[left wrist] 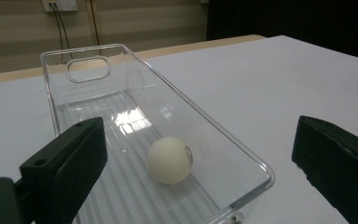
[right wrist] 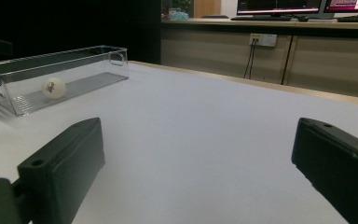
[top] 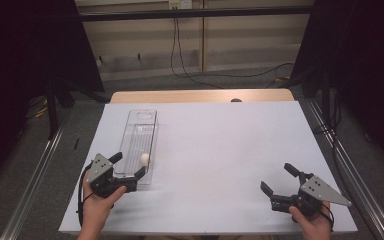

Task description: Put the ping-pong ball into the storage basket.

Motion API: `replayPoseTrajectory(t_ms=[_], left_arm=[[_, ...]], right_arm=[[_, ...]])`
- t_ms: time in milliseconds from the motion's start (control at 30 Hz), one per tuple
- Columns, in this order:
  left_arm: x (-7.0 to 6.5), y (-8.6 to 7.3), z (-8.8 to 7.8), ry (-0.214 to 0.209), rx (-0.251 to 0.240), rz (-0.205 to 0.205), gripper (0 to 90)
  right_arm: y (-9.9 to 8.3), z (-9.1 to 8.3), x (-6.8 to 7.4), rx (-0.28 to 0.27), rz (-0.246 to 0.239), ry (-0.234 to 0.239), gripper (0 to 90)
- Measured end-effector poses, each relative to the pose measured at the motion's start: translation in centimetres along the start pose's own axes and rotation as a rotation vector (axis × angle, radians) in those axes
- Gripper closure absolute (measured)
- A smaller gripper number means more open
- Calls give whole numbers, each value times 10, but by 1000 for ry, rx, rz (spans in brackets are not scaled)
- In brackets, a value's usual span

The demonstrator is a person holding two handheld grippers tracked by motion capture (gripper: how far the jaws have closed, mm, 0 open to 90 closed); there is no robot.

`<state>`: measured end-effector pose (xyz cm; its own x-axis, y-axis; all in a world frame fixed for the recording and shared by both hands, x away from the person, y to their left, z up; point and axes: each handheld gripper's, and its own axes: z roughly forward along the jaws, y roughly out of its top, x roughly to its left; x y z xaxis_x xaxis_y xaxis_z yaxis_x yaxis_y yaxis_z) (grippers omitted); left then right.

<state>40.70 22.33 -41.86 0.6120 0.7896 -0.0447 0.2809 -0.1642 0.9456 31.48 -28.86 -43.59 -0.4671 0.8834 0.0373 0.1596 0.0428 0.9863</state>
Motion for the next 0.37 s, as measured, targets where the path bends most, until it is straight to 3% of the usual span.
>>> replayPoseTrajectory(t_ms=[367], left_arm=[[-2, -6, -5, 1, -39, 6, 34]], right_arm=[[0, 0, 0, 1, 2, 0, 18]])
